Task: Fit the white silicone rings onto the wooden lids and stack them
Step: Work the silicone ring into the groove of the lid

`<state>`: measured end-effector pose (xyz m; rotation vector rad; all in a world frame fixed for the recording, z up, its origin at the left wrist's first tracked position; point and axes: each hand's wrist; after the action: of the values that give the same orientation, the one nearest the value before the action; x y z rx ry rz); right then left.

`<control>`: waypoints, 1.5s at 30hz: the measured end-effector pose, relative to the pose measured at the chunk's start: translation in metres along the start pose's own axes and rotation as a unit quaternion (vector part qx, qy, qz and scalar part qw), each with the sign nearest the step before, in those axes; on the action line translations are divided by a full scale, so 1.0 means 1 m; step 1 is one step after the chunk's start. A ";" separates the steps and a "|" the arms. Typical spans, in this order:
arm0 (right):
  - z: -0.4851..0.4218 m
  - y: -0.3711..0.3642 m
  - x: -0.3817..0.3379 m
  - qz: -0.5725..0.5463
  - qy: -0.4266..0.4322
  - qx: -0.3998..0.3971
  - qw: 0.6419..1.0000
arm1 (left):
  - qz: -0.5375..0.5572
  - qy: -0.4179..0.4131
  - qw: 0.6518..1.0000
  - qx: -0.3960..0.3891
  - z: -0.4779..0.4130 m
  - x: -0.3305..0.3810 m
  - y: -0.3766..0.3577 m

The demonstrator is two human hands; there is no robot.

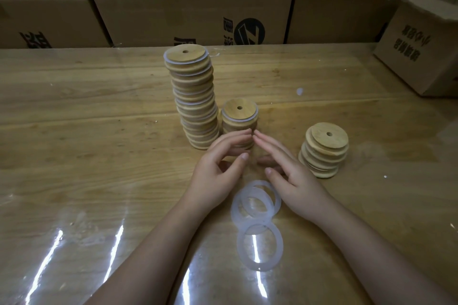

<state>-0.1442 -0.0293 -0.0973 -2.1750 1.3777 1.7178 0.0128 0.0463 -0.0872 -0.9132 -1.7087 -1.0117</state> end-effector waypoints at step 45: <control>0.002 0.024 0.003 0.313 -0.109 0.340 0.880 | 0.030 0.092 0.994 -0.049 0.003 0.002 0.000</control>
<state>-0.1610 -0.0446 -0.0897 -1.1914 2.3119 1.2207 0.0107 0.0493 -0.0865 -0.8998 -1.4818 -1.1112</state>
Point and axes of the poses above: each hand's wrist, its own z-axis away from the middle knuckle, its own y-axis out of the back of the hand, x = y × z, and after that the axes turned 8 degrees about y, right-handed
